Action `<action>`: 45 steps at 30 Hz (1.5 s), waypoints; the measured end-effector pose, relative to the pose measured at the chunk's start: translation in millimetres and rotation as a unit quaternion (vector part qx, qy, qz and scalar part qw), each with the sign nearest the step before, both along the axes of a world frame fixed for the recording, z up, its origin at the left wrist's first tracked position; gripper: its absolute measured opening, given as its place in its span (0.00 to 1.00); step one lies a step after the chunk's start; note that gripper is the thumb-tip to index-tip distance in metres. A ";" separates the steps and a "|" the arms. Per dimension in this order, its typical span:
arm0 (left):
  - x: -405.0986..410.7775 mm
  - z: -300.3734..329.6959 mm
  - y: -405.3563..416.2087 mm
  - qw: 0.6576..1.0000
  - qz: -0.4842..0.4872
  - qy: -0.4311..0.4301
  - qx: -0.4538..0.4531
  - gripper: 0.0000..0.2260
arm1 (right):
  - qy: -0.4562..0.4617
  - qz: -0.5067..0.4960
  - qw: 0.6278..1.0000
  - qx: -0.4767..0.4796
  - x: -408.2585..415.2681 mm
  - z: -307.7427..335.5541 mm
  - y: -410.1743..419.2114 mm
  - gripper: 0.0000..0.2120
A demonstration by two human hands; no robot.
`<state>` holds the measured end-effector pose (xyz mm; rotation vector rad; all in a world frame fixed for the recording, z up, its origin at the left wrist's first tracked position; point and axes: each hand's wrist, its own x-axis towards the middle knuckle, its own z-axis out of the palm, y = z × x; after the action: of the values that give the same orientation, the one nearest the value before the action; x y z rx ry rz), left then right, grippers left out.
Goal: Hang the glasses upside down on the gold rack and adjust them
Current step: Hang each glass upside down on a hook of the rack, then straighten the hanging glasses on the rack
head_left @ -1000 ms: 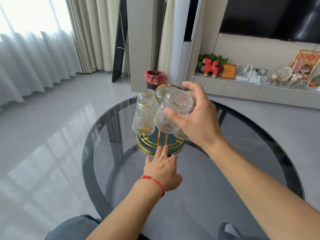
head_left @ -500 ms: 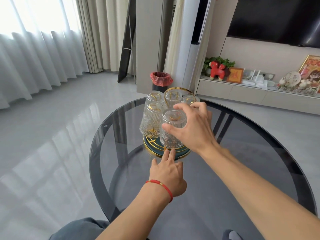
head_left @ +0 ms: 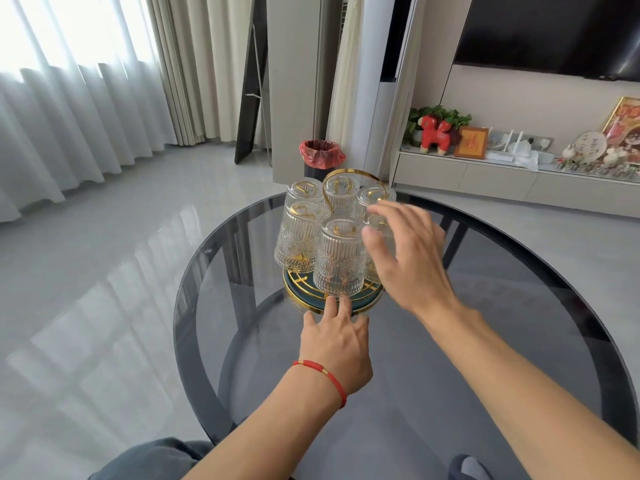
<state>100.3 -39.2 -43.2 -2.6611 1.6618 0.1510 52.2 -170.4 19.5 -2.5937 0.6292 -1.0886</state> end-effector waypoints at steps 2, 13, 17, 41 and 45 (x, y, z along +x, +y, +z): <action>-2.6 -2.6 -1.3 1.000 -0.007 -0.030 -0.005 0.19 | -0.052 -0.003 0.998 0.033 -15.2 -3.8 -11.1 0.19; -1.5 -23.9 1.9 0.994 -0.088 -0.072 0.010 0.30 | 0.040 0.093 0.993 -0.061 -30.9 -24.9 -46.0 0.28; 12.0 -16.0 1.9 0.992 -0.099 -0.080 -0.018 0.27 | 0.042 0.104 0.988 -0.104 -26.3 -22.7 -58.6 0.26; 11.0 -20.5 4.9 0.993 -0.090 -0.075 -0.030 0.24 | -0.003 0.078 0.984 -0.162 -39.2 -19.2 -68.9 0.22; 9.7 -19.9 3.4 0.993 -0.088 -0.078 -0.030 0.24 | 0.053 0.075 0.986 -0.140 -36.0 -16.2 -63.1 0.28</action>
<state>110.0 -35.7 -63.2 -2.4758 1.8632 -0.1064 16.2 -233.5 3.2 -2.8991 0.3121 -1.0614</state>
